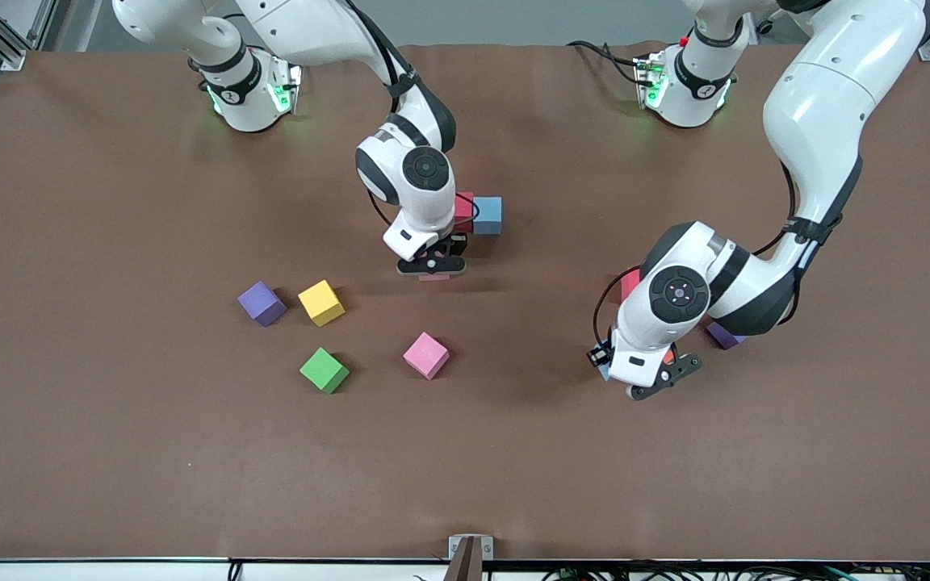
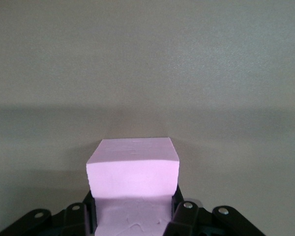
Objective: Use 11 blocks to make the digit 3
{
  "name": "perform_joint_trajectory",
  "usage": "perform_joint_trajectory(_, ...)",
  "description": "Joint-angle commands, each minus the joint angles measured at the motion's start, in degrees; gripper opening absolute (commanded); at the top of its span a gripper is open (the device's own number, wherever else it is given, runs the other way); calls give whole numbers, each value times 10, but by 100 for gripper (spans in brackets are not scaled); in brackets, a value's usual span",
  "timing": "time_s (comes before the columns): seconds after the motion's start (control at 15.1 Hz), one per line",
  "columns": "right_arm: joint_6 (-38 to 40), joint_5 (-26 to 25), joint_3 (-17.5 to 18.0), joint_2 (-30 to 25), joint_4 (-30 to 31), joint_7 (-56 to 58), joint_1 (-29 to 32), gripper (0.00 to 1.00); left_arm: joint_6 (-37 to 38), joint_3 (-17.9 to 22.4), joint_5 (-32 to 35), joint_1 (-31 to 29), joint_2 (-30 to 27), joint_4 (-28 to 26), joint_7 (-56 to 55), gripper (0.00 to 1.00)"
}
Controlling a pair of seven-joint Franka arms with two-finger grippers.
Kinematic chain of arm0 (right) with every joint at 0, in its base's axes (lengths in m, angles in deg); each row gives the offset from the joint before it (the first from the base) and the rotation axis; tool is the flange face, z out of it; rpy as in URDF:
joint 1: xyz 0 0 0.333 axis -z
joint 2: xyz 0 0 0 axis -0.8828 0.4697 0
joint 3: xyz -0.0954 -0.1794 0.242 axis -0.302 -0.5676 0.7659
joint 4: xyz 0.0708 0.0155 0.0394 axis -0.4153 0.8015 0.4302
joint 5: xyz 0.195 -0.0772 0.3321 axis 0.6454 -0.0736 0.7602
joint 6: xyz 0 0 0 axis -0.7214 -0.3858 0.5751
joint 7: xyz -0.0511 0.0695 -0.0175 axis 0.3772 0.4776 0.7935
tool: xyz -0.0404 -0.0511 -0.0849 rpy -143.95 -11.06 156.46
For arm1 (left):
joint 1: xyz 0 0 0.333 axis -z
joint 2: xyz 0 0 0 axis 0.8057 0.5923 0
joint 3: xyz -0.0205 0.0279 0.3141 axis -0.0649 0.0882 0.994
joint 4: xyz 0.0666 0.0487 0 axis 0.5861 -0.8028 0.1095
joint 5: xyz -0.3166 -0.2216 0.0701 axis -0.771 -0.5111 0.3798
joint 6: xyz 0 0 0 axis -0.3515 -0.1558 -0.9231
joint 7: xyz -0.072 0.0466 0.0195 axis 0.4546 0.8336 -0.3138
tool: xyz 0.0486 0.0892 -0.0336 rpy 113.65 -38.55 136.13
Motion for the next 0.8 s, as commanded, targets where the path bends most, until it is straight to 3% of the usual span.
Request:
perform_joint_trajectory(0.0, 0, 0, -3, -8, 14, 6, -6, 21, 9, -4, -8, -4, -13, -5, -3, 40)
perform_joint_trajectory(0.2, 1, 1, -3, -8, 11, 6, -2, 29, 9, -3, -8, -5, -13, -5, -3, 41)
perform_joint_trajectory(0.33, 38, 3, -3, -8, -4, 2, 1, 95, 9, -4, -7, -8, -13, -6, -4, 43)
perform_joint_trajectory(0.4, 55, 3, -3, -8, -13, 2, 2, 100, 9, -4, -7, -9, -13, -6, -7, 43)
perform_joint_trajectory(0.73, 62, 3, -4, -9, -24, 0, 4, 100, 7, -13, -6, -8, -13, -11, -153, 43)
